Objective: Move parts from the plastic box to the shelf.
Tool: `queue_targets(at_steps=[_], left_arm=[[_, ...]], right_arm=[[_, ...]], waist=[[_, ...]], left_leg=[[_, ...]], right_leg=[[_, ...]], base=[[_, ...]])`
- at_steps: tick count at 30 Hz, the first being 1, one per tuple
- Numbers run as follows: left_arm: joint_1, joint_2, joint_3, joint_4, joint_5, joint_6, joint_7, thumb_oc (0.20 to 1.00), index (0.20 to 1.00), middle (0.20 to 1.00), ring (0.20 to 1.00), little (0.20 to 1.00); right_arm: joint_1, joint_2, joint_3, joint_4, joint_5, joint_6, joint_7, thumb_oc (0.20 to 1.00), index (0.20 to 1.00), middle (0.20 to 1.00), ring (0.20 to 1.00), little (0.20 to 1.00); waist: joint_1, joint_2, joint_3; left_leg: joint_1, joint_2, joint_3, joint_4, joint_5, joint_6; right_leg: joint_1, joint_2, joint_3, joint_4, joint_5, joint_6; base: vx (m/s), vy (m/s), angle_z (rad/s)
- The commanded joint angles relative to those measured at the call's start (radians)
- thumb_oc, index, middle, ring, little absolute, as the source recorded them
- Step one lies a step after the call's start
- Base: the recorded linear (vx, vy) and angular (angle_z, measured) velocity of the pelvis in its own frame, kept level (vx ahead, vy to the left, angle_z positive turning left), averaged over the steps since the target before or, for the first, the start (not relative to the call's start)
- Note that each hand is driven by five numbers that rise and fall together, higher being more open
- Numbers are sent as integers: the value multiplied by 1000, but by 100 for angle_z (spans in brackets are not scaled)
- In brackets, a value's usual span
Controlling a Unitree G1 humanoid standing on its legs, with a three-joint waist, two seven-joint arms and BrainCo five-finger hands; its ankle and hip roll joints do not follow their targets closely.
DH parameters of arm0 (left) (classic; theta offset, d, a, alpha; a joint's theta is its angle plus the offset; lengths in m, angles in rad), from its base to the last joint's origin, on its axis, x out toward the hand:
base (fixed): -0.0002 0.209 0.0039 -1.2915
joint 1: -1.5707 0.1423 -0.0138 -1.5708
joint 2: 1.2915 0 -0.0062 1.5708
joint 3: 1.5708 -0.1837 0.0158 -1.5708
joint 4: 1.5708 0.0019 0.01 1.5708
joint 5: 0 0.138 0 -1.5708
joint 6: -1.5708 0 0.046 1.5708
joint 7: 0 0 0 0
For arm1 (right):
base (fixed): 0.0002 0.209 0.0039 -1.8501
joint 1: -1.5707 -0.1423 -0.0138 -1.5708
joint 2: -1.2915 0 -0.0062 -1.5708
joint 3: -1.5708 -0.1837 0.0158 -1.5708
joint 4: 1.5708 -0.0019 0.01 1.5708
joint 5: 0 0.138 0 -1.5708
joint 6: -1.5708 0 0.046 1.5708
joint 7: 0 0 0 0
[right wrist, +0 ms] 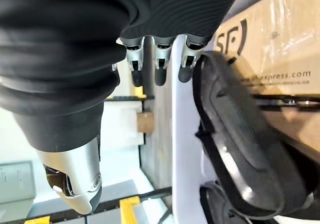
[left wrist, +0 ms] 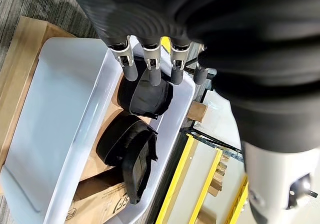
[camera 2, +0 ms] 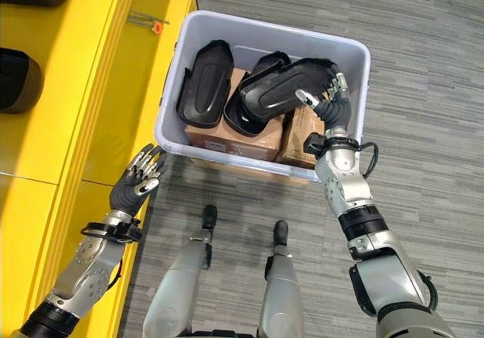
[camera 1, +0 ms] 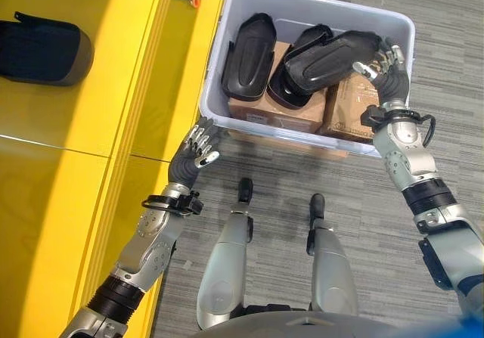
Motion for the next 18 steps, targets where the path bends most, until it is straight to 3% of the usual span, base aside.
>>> queue_targets(at_steps=[1, 5, 12, 18], left_arm=[[37, 25, 41, -109, -11, -35, 12, 1000, 1000, 1000, 1000, 1000], [40, 26, 41, -110, -12, -35, 13, 1000, 1000, 1000, 1000, 1000], [28, 25, 9, -111, -17, -21, 39, 1000, 1000, 1000, 1000, 1000], [21, 34, -5, -114, -22, -22, 49, 1000, 1000, 1000, 1000, 1000]], right_arm=[[-39, -34, -30, -36, -38, -69, -6, 1000, 1000, 1000, 1000, 1000], [-63, -19, -34, -12, -30, -73, -23, 1000, 1000, 1000, 1000, 1000], [-213, 135, -81, 149, 115, -110, -111, 1000, 1000, 1000, 1000, 1000], [-319, 166, -101, 264, 167, -116, -144, 1000, 1000, 1000, 1000, 1000]], waist=[[11, 4, 4], [13, 5, 7], [30, 21, 16], [45, 32, 20]], left_leg=[[-16, 26, -46, 49, -95, 10], [-16, 25, -48, 48, -94, 10], [-20, 22, -49, 52, -100, 12], [-24, 16, -52, 49, -100, 13]], right_leg=[[48, -28, -34, -20, -16, -22], [51, -28, -38, -20, -17, -23], [50, -25, -37, -13, -21, -26], [49, -25, -42, -13, -24, -26]], base=[[0, 0, 0], [0, 0, 0], [0, 0, 0], [0, 0, 0]])
